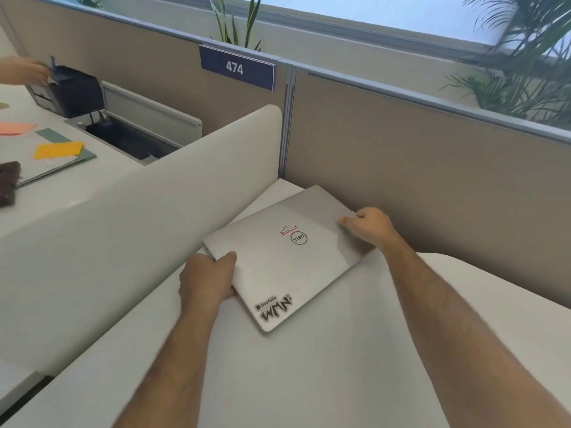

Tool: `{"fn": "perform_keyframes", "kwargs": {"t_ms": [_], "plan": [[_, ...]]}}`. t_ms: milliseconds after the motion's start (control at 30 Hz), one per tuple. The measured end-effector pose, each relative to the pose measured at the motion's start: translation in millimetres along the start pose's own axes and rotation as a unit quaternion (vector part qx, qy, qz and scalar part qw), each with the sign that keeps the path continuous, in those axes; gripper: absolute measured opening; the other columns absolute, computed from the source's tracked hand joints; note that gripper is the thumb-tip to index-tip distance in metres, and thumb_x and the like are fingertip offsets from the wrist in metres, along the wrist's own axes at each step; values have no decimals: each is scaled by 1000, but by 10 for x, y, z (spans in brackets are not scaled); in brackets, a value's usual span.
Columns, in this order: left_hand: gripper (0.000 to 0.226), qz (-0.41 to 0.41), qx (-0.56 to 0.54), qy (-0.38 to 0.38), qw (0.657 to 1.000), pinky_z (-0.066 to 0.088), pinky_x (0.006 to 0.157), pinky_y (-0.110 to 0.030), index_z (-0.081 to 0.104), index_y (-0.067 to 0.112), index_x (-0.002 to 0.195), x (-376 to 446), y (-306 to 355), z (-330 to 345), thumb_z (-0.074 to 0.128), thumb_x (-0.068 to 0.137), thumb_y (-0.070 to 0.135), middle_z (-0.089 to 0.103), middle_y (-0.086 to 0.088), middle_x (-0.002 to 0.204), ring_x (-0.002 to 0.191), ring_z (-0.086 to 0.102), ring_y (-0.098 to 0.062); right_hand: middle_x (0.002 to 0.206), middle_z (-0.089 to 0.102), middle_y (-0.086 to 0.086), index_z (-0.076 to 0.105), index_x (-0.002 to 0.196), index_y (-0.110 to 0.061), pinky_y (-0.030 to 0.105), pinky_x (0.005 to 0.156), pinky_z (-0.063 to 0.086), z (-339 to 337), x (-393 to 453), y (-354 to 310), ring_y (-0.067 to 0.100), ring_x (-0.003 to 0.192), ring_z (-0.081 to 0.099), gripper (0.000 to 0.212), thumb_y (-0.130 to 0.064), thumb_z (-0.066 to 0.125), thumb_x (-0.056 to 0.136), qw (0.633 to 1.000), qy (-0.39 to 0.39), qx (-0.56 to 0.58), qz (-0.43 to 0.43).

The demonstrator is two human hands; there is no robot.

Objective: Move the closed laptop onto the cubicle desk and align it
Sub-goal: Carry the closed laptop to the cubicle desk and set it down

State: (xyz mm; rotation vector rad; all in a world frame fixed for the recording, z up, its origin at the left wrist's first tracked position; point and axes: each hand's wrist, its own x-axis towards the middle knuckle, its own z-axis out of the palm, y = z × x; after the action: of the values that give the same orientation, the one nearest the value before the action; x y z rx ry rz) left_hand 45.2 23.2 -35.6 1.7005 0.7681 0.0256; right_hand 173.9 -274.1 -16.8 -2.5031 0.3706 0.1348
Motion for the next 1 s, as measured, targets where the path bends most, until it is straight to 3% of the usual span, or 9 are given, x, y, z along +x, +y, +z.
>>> {"fn": "perform_keyframes", "kwargs": {"t_ms": [100,233,367,467,600,700,800,933,1000], "plan": [[32,-9,-17,-11,1000,62,83,-52,72,6,75,13,-9,6,69,60,35,78,-13,79,72,77,-34,82,50,3,41,55,-20,38,76,37,40,46,8,26,84,46,48,-53,71,71,1000,-11,7,22],[25,-16,-34,-19,999,64,80,-53,71,6,73,-22,-31,29,69,59,26,78,-12,77,68,77,-33,90,54,4,45,60,-20,41,82,42,48,69,11,27,89,50,42,-51,74,62,998,-14,30,52],[18,-24,-54,-4,998,64,76,-56,69,-1,65,-7,-99,28,65,60,15,76,-12,66,53,76,-28,102,65,7,61,90,-10,45,99,50,28,33,60,34,108,63,48,-47,76,61,995,-10,43,84],[11,-25,-69,-9,997,64,78,-55,72,7,54,-41,-127,51,66,58,16,77,-11,62,57,77,-30,112,69,11,68,105,-5,48,100,51,-13,-16,124,35,108,64,60,-44,77,61,993,-9,61,97],[14,-26,-70,-27,997,64,78,-57,68,9,48,-130,-130,62,71,60,15,78,-15,70,65,77,-34,104,72,14,71,91,-4,43,90,52,-65,-138,219,35,101,66,47,-41,79,64,991,-5,80,106],[20,-39,-72,-49,995,64,76,-54,69,8,57,-220,-158,70,75,75,1,78,-18,76,68,77,-34,95,72,13,71,87,-2,40,83,52,-139,-284,316,34,97,67,42,-37,79,67,990,2,81,113],[16,-51,-61,-71,994,64,69,-45,68,-1,66,-371,-190,62,73,81,-5,78,-24,83,74,77,-36,87,65,10,67,82,-5,42,87,50,-232,-521,448,34,95,64,35,-35,79,66,988,6,87,126],[8,-70,-36,-110,991,64,75,-56,66,-9,75,-663,-210,36,72,82,-8,75,-33,92,88,75,-46,94,66,11,62,77,-9,43,92,48,-406,-894,653,33,100,60,30,-33,77,66,985,11,87,150],[6,-78,-22,-130,988,62,77,-60,67,-11,78,-840,-217,31,71,81,-9,74,-35,93,92,74,-48,99,69,11,66,85,-8,43,94,49,-526,-1073,744,34,102,62,34,-34,77,67,983,16,81,165]]}}
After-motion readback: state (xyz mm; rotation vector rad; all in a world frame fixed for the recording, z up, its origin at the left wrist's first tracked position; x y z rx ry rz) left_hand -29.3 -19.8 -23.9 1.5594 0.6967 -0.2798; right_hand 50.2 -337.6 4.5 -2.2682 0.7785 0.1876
